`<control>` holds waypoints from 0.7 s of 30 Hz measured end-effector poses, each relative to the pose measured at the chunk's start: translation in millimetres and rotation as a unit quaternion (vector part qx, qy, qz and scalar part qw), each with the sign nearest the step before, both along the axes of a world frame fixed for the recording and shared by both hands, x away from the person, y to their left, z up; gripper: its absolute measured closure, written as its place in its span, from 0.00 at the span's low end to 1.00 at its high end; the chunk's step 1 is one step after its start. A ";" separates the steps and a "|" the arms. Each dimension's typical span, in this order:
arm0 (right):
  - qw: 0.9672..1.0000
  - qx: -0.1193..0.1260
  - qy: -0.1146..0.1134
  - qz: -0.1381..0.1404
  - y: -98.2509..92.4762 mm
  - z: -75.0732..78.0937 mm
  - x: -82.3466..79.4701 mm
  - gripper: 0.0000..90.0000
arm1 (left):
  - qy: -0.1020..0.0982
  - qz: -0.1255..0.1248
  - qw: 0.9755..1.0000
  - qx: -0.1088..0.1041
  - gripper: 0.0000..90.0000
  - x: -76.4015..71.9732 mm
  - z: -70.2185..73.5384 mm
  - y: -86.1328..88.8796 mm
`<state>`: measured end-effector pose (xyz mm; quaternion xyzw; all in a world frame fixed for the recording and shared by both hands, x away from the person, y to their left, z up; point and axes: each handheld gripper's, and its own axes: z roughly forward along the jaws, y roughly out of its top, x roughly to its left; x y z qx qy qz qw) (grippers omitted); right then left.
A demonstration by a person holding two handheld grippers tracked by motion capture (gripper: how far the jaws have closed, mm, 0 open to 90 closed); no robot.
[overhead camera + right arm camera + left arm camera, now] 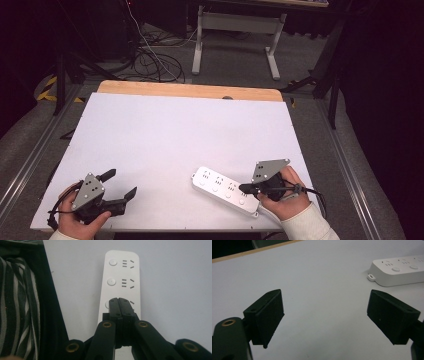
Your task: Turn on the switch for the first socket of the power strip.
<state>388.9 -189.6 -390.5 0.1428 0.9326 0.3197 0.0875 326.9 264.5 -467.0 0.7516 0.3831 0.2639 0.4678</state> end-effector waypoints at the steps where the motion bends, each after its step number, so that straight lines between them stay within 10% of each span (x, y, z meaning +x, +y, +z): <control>1: 1.000 0.002 -0.002 -0.003 -0.3 0.5 0.2 1.00 | 0.000 0.000 1.000 0.000 0.16 0.0 0.0 -0.1; 13: 0.999 0.032 -0.018 -0.007 -0.9 4.2 1.3 1.00 | -0.003 0.001 1.000 0.001 0.16 -0.6 0.5 0.7; 21: 0.993 0.087 -0.064 -0.052 -6.9 10.9 5.2 0.52 | -0.002 0.002 1.000 -0.001 0.16 -1.5 0.7 1.0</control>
